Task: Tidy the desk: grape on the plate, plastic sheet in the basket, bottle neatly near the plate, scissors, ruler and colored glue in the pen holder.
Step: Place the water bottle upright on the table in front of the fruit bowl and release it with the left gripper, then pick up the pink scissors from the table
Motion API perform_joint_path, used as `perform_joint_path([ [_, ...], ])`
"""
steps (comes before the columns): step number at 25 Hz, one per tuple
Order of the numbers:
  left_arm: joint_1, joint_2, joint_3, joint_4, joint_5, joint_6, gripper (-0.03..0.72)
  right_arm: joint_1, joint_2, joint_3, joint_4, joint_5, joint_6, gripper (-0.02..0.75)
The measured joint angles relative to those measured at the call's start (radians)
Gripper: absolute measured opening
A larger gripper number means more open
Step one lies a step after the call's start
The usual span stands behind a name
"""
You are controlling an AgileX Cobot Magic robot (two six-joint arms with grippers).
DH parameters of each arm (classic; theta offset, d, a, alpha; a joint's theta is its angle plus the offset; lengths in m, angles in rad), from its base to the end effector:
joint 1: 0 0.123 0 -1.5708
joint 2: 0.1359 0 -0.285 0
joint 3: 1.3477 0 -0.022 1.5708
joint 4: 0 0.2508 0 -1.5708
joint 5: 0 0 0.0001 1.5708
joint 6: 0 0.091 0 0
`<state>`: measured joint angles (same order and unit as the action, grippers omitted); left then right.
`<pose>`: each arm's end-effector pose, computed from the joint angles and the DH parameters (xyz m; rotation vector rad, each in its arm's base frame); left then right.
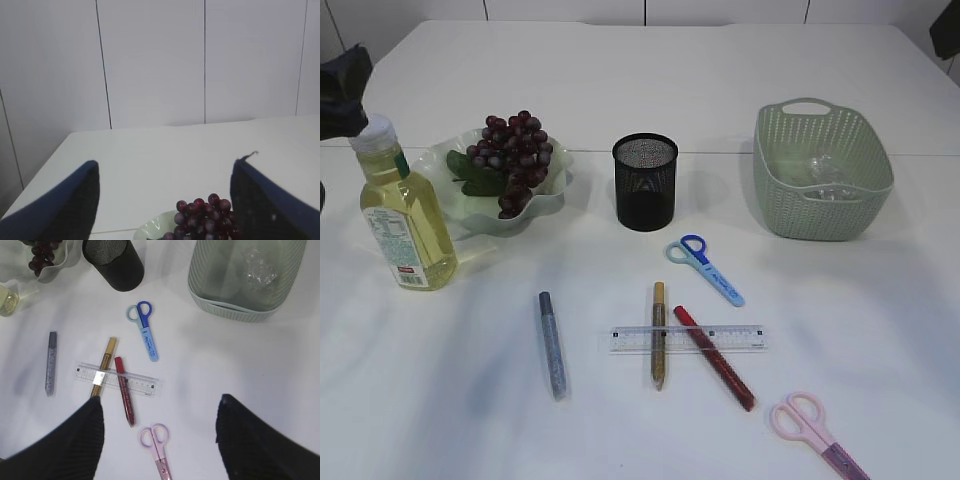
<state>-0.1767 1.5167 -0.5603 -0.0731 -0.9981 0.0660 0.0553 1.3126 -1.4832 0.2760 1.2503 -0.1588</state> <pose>0.2885 -0.0458 0.2411 0.0961 1.4406 -0.0790 0.2493 0.0374 0.4180 -0.2593 2.5205 0.3275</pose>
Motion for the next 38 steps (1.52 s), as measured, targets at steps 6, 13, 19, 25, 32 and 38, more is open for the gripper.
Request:
perform_joint_path([
  [6, 0.000, -0.155, 0.002, 0.000, 0.260, 0.000, 0.573, 0.000, 0.000, 0.000, 0.000, 0.000, 0.000, 0.544],
  [13, 0.000, -0.351, 0.004, -0.004, 0.627, 0.000, 0.558, 0.000, 0.000, 0.000, 0.000, 0.000, 0.000, 0.543],
  [19, 0.000, -0.470, 0.005, -0.004, 0.891, 0.000, 0.551, 0.000, 0.000, 0.000, 0.025, 0.000, 0.000, 0.543],
  [25, 0.000, -0.575, -0.054, -0.044, 1.310, 0.000, 0.550, 0.000, 0.000, 0.000, 0.034, 0.002, -0.002, 0.544],
  [32, 0.000, -0.671, -0.225, -0.082, 1.637, 0.000, 0.493, 0.000, -0.002, 0.008, 0.034, 0.002, 0.006, 0.543],
  [38, 0.000, -0.677, -0.357, -0.102, 1.907, 0.000, 0.473, 0.000, -0.059, 0.117, 0.044, 0.002, 0.010, 0.544],
])
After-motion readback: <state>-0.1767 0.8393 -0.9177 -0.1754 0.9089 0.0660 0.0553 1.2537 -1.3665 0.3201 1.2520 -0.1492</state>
